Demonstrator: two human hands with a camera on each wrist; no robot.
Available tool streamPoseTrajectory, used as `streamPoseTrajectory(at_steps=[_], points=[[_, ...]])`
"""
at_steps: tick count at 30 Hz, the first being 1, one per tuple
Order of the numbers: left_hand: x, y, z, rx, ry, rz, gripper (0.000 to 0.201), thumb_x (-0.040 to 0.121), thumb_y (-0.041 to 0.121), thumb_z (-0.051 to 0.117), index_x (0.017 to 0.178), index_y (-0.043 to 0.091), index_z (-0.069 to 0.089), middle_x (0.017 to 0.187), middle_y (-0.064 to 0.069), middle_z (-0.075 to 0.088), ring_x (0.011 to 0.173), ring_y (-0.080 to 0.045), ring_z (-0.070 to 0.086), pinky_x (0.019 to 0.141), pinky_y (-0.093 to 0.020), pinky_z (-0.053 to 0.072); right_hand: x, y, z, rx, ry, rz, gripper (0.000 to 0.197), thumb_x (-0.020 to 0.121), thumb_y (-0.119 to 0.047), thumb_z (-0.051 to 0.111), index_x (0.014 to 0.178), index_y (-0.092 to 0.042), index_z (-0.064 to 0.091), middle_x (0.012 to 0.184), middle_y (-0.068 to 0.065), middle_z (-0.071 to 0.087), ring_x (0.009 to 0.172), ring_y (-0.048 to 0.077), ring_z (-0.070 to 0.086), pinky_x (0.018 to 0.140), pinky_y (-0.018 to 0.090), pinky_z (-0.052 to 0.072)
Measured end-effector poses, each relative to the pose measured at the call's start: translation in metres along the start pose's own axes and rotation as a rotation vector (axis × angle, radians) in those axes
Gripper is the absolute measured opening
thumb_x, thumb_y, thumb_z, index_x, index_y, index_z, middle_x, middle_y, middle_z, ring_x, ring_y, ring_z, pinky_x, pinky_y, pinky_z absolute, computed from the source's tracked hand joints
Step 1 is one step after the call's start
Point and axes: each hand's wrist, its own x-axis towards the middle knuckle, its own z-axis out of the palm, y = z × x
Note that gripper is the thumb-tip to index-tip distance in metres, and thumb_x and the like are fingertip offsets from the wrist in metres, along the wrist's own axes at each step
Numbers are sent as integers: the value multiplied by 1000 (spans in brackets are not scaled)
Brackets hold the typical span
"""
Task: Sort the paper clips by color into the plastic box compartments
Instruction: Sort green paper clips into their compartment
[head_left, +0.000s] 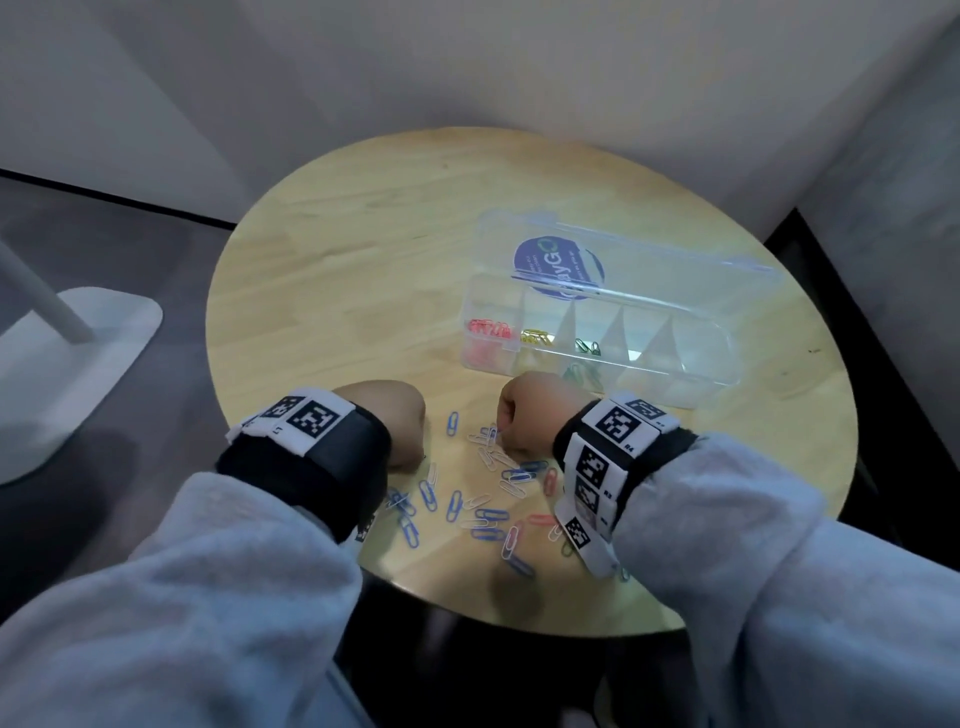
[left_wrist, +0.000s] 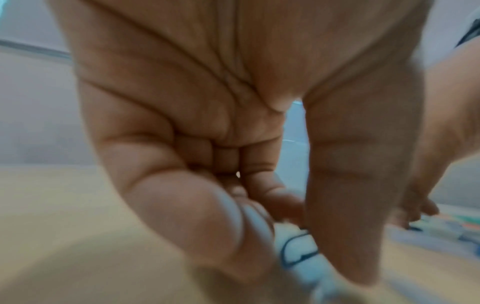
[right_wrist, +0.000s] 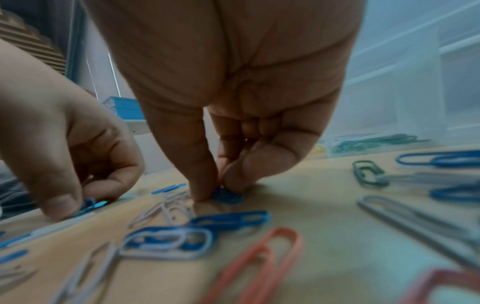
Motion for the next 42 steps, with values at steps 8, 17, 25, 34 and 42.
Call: streamPoseTrajectory(at_steps=[8, 17, 25, 34, 42], points=[[13, 2, -20, -602, 21, 115, 17, 82, 5, 56, 86, 21, 54, 70, -4, 64, 52, -12, 56, 59, -20, 49, -6, 5, 8, 81, 22, 14, 24, 82, -10, 57, 105, -4, 66, 109, 10, 67, 100, 26, 63, 79, 30, 51], [21, 13, -22, -519, 44, 3, 20, 82, 13, 54, 94, 6, 68, 80, -11, 64, 74, -26, 60, 70, -27, 46, -6, 2, 10, 76, -43, 12, 22, 82, -14, 57, 99, -6, 67, 105, 10, 68, 92, 25, 63, 71, 28, 46], [25, 36, -20, -112, 63, -60, 18, 75, 20, 70, 90, 11, 71, 85, -5, 65, 76, -23, 59, 63, -26, 41, -16, 1, 10, 101, -95, 5, 23, 79, -16, 62, 97, -4, 69, 82, 7, 63, 67, 22, 56, 56, 24, 45], [19, 44, -19, 87, -23, -26, 22, 79, 14, 63, 99, 10, 71, 88, -6, 62, 77, -22, 54, 64, -26, 39, -38, 45, 3, 668, -122, 63, 8, 79, -7, 62, 73, -8, 66, 65, 7, 61, 49, 15, 51, 50, 16, 45], [11, 26, -29, -529, -135, 105, 13, 76, 13, 59, 66, 11, 52, 65, -6, 52, 61, -23, 48, 61, -26, 43, -39, 61, 16, 1461, -218, 119, 22, 87, 7, 51, 68, -3, 52, 71, 13, 63, 63, 20, 64, 58, 26, 57]])
